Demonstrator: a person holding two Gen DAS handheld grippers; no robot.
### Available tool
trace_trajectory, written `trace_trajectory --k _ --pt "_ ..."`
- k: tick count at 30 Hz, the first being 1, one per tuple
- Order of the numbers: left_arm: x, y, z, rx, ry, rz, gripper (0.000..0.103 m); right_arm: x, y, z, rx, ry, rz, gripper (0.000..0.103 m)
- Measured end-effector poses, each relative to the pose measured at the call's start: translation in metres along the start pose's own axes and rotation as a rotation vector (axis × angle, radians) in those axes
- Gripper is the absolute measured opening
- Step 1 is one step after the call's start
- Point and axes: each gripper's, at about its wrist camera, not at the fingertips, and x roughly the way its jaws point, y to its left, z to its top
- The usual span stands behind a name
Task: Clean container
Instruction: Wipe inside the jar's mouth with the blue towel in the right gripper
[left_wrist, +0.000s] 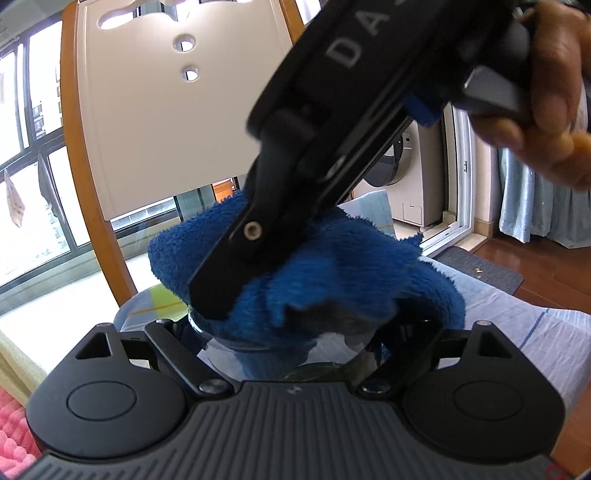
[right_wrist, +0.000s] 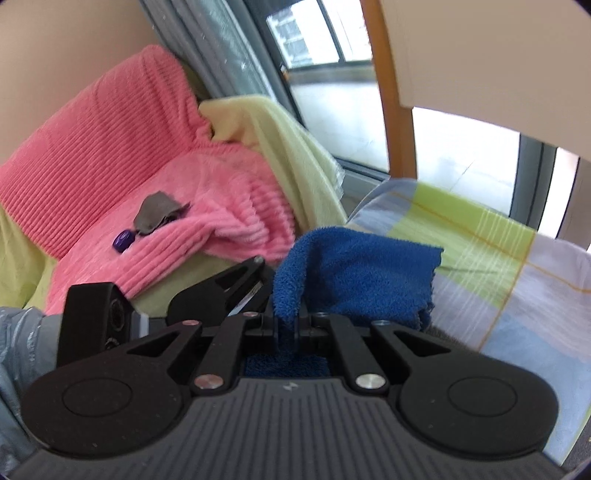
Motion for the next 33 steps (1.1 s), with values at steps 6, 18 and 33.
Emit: trace_trajectory --k 6,18,33 --pt "0.0 -0.002 0.001 -0.001 0.006 0.004 0.089 -0.001 0.012 -0.022 -0.027 -0.168 -0.141 0.002" --pt "-0.003 -0.006 0.001 0.011 0.01 0.007 0.09 -0.022 0.015 -0.014 0.009 -0.083 -0.31 0.004" --pt "-0.012 -0.008 -0.006 0.06 -0.021 -0.003 0.09 -0.055 -0.011 -0.016 0.258 0.04 0.108 0.007"
